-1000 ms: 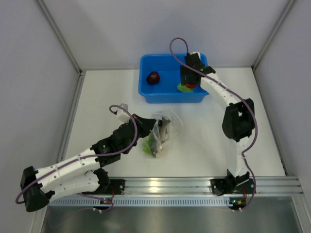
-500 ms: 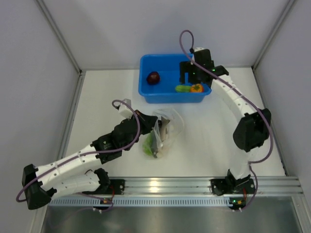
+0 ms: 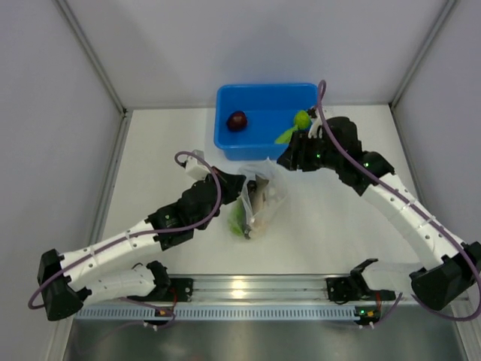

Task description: Open the zip-top bag and remove the fake food

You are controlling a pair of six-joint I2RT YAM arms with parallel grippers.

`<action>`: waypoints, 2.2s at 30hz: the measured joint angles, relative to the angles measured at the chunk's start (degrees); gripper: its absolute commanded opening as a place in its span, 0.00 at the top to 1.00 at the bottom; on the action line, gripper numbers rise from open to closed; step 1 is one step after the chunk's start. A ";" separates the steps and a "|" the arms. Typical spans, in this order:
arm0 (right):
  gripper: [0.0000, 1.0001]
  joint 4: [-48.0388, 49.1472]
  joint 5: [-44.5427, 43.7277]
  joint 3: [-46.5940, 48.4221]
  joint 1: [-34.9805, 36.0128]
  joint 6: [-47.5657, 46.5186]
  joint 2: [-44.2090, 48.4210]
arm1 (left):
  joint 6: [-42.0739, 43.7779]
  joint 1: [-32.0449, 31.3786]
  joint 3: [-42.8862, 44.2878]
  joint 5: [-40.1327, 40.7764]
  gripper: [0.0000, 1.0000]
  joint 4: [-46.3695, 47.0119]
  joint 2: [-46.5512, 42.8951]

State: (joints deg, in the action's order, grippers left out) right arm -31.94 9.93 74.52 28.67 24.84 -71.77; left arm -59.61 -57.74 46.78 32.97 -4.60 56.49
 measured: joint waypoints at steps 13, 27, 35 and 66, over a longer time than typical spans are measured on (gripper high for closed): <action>0.45 4.26 -10.21 -10.16 16.59 7.26 2.23 | -3.50 0.00 0.13 0.70 1.00 5.27 6.05; 0.47 11.96 -13.09 -18.69 20.09 13.33 -9.81 | -6.32 0.00 -0.70 -0.35 1.00 8.96 8.39; 0.44 14.08 -10.71 -21.33 22.64 13.53 -12.46 | -6.73 0.00 -1.95 -0.35 1.00 9.81 8.68; 0.41 18.47 -22.47 -23.89 28.30 16.68 -16.39 | -7.45 -0.02 -7.91 -0.33 1.00 10.67 5.25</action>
State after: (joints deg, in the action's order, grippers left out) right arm -13.47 -12.53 50.63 56.97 41.52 -88.16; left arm -67.07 -57.76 38.87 32.64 6.07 61.73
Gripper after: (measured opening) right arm 0.585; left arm 0.021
